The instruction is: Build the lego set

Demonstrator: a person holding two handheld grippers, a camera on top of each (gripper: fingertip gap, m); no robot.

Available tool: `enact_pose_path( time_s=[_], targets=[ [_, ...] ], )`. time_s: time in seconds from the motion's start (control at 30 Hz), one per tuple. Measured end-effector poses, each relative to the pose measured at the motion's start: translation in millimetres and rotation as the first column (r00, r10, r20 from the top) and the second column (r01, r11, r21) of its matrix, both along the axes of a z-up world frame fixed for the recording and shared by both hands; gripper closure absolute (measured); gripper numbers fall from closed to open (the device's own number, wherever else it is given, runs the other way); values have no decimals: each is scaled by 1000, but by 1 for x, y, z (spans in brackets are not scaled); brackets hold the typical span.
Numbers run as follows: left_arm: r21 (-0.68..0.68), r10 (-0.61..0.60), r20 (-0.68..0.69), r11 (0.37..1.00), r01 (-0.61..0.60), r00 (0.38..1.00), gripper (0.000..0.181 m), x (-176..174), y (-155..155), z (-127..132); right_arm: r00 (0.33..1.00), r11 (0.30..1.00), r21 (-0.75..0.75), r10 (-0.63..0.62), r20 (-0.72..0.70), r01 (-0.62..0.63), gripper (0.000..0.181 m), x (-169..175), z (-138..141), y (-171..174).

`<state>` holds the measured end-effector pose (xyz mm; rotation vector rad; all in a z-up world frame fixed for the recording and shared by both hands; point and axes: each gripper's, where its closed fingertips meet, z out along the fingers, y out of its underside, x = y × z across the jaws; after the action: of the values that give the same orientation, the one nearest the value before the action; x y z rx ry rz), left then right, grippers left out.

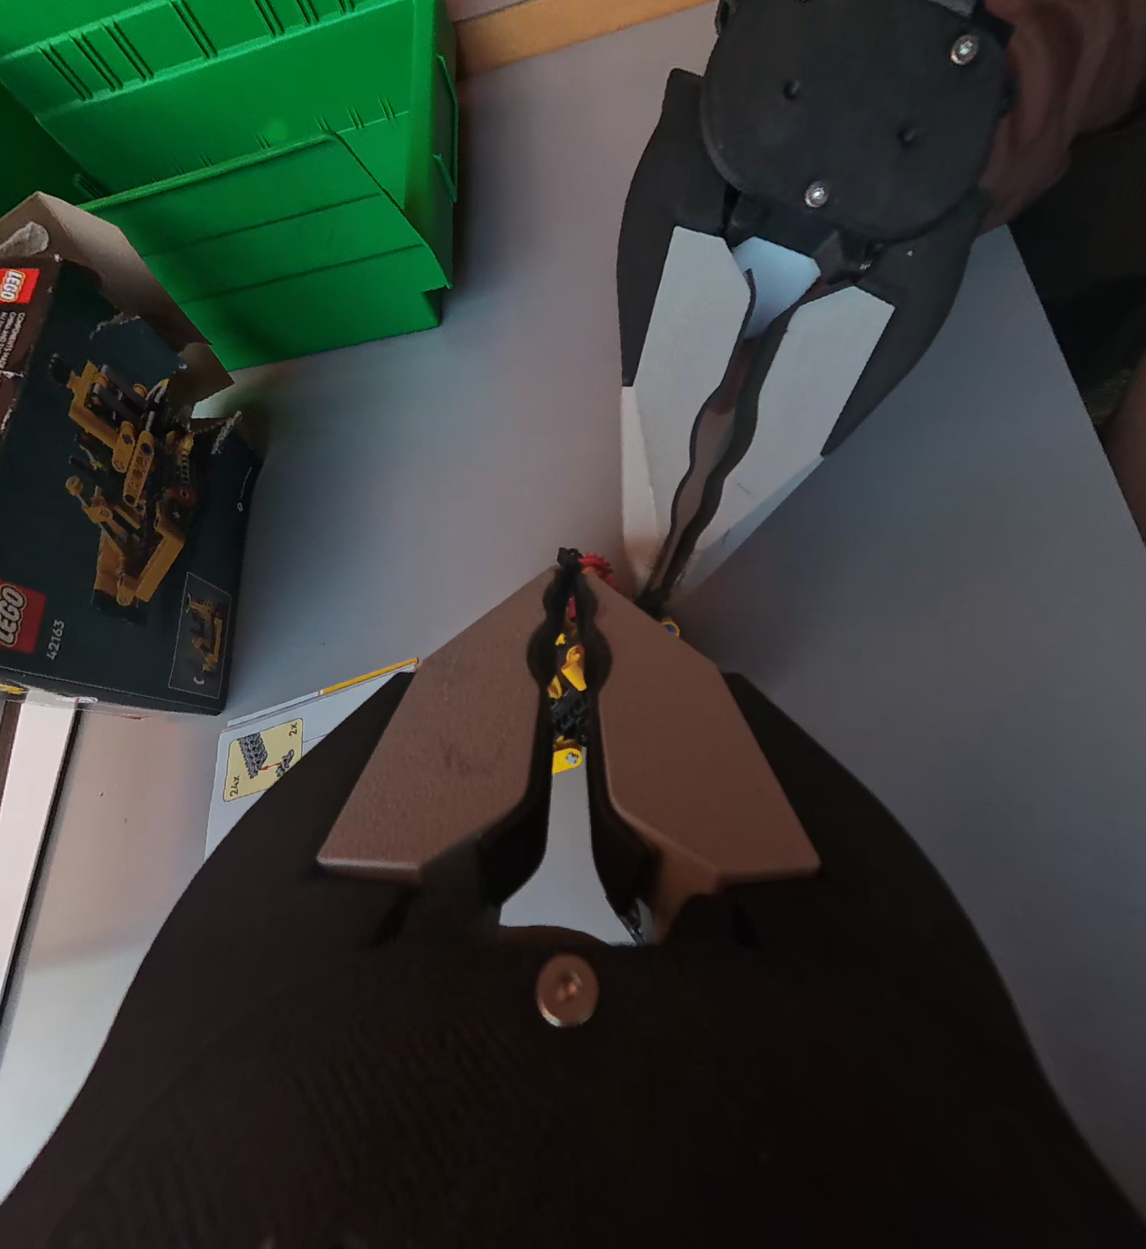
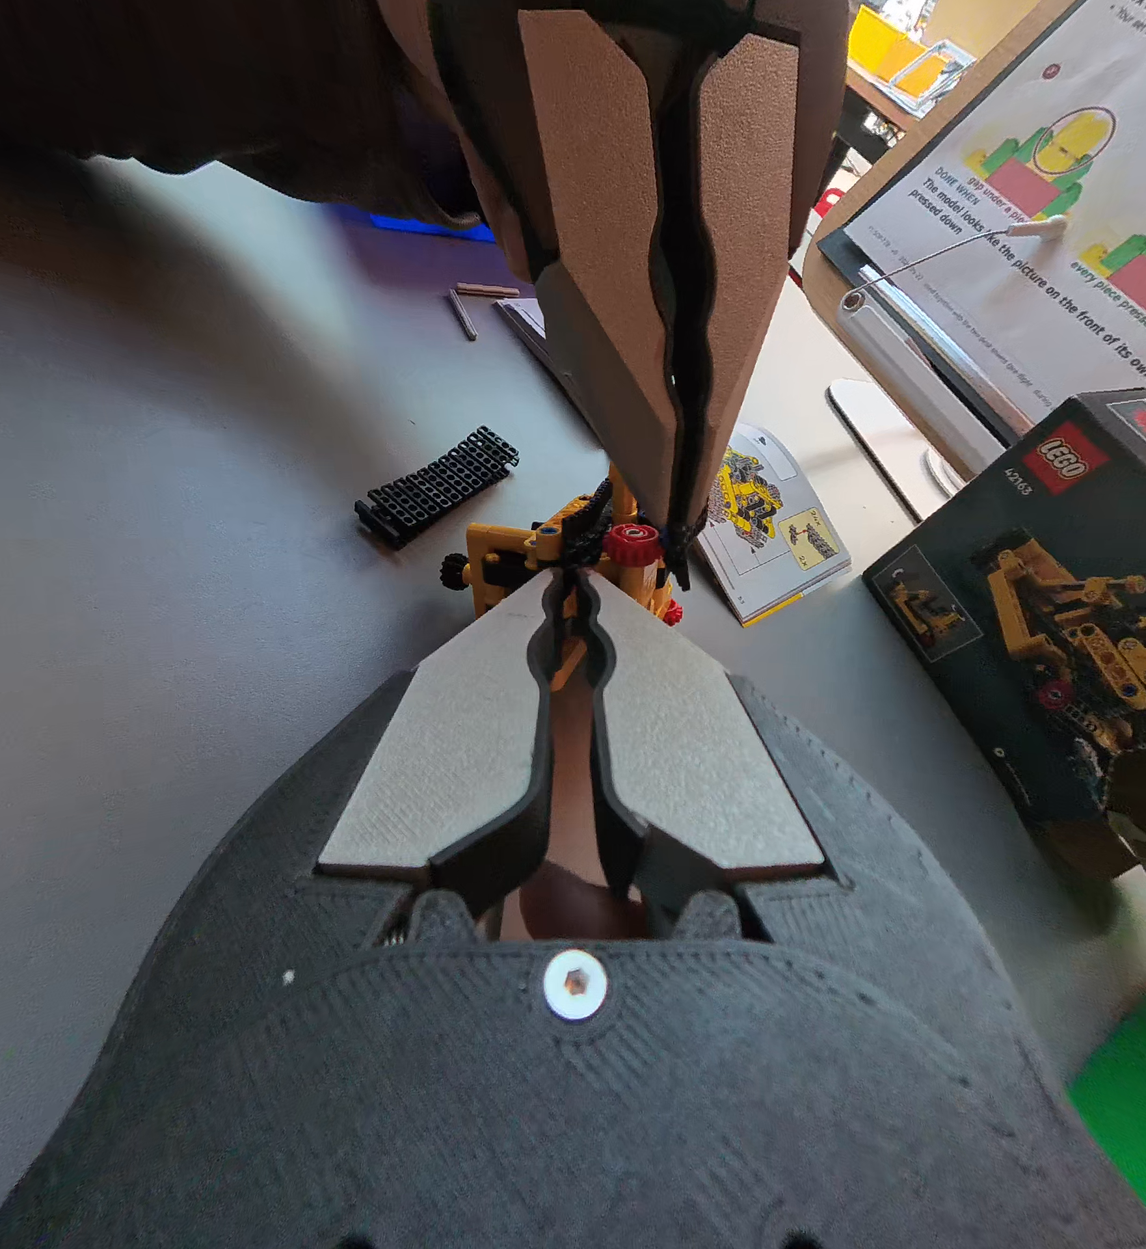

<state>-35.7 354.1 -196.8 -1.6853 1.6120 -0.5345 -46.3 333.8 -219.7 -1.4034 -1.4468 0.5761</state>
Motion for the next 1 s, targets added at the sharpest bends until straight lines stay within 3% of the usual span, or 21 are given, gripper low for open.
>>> enact_pose_path(
  time_s=[0.37,1.0],
  targets=[
    [26,-15,-19,1000,16,1000,181,1,4,1,997,991,-131,-7,-79,-3,181,8,9,3],
    [-78,-39,12,996,40,999,181,3,10,0,994,944,-325,27,-101,-59,181,13,10,20]
  ],
)
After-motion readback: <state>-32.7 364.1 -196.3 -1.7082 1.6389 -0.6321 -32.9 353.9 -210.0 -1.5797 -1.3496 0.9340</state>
